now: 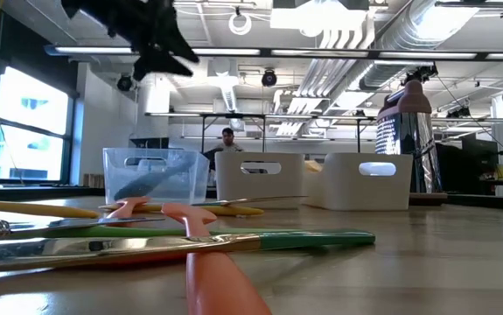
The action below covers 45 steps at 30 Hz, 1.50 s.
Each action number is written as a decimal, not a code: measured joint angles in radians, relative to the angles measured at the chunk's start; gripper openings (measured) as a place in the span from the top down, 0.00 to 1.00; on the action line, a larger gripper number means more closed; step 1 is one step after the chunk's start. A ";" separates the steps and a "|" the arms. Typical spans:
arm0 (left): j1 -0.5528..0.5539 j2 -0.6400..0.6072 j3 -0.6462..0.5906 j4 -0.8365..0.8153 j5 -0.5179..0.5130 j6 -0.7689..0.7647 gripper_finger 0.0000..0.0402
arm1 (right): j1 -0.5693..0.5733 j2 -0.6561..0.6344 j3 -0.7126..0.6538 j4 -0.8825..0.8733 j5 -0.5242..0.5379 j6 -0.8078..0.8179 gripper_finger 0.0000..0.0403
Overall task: Pick & Place Kitchen Items
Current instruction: Put the bottom yellow spatula into the right white bin
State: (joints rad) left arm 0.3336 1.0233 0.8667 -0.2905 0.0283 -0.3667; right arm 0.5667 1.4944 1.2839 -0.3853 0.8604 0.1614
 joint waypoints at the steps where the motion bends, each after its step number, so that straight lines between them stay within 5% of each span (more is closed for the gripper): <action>1: 0.000 -0.013 0.022 -0.051 0.047 0.015 0.58 | -0.003 0.000 0.000 -0.008 0.000 -0.001 0.71; 10: 0.000 -0.099 0.130 -0.499 0.314 0.075 0.58 | -0.058 0.000 0.000 -0.067 -0.026 -0.008 0.70; 17: -0.003 -0.111 0.118 -0.754 0.326 0.073 0.58 | -0.122 0.000 0.000 -0.085 -0.111 -0.004 0.70; 24: -0.101 -0.106 0.118 -0.824 0.238 -0.132 0.57 | -0.162 0.000 0.000 -0.083 -0.138 -0.004 0.70; 36: -0.437 -0.088 0.118 -0.826 0.028 -0.411 0.57 | -0.206 0.000 0.000 -0.066 -0.175 -0.026 0.70; 45: -0.669 0.042 0.118 -0.797 -0.095 -0.718 0.58 | -0.277 0.000 0.000 -0.046 -0.246 -0.095 0.71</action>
State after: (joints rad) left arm -0.3350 1.0652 0.9848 -1.0879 -0.0668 -1.0851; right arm 0.2900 1.4948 1.2839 -0.4311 0.6145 0.0662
